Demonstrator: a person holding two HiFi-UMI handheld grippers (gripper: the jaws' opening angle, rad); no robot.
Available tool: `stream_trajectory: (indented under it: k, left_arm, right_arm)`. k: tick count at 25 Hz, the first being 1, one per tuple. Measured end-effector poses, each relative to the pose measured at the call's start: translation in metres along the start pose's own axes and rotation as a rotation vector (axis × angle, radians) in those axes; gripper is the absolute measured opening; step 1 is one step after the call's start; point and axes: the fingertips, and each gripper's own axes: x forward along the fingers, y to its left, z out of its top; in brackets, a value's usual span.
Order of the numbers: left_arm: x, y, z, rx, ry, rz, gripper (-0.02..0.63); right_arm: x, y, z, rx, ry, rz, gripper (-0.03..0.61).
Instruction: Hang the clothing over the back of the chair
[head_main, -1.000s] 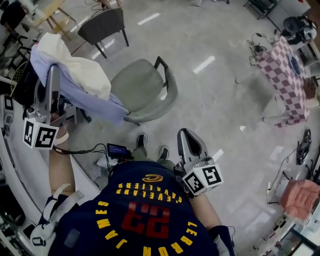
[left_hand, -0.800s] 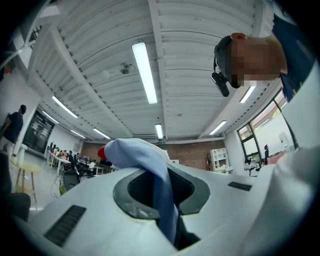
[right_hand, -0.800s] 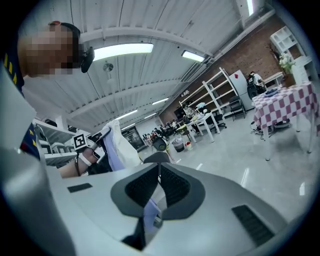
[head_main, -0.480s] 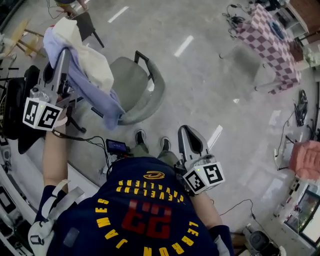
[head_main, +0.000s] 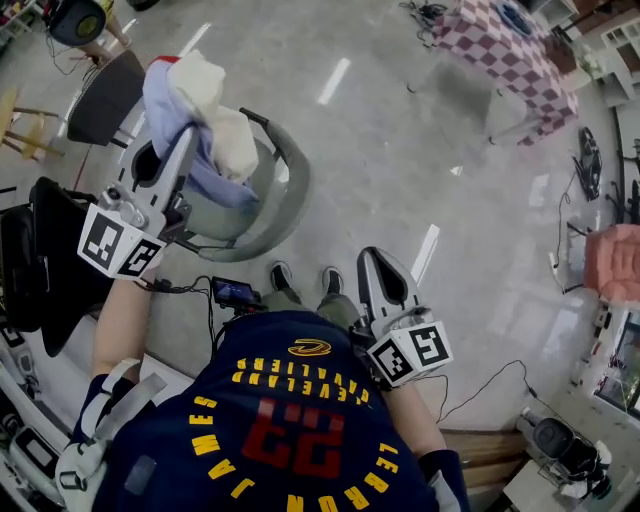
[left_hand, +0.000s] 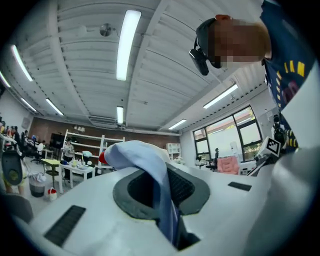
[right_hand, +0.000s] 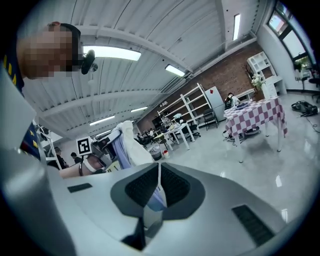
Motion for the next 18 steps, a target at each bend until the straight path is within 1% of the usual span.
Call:
stream_trajectory:
  k: [3,10,11,13,16,18]
  left_arm:
    - [0.013,-0.036,-0.03,-0.025,0.041,-0.086,0.038]
    - [0.049,-0.128,-0.117,0.003,0.181,-0.275,0.039]
    - [0.053,-0.143,-0.128,0.021,0.206,-0.3,0.04]
    - [0.059,-0.172,-0.146,0.082,0.243,-0.356,0.038]
    - [0.073,-0.221,-0.164,0.179,0.267,-0.449,0.039]
    - [0.08,-0.252,-0.18,0.218,0.283,-0.511,0.04]
  right_arm:
    - [-0.007,-0.005,-0.001,0.005,-0.002,-0.033,0.021]
    - [-0.026,-0.022,-0.012,0.02,-0.004,-0.097,0.021]
    - [-0.029,-0.025,-0.014,0.026,-0.004,-0.104,0.021]
    - [-0.035,-0.031,-0.017,0.038,-0.003,-0.112,0.021]
    - [-0.042,-0.041,-0.017,0.053,-0.002,-0.117,0.021]
    - [-0.047,-0.046,-0.016,0.061,0.0,-0.115,0.021]
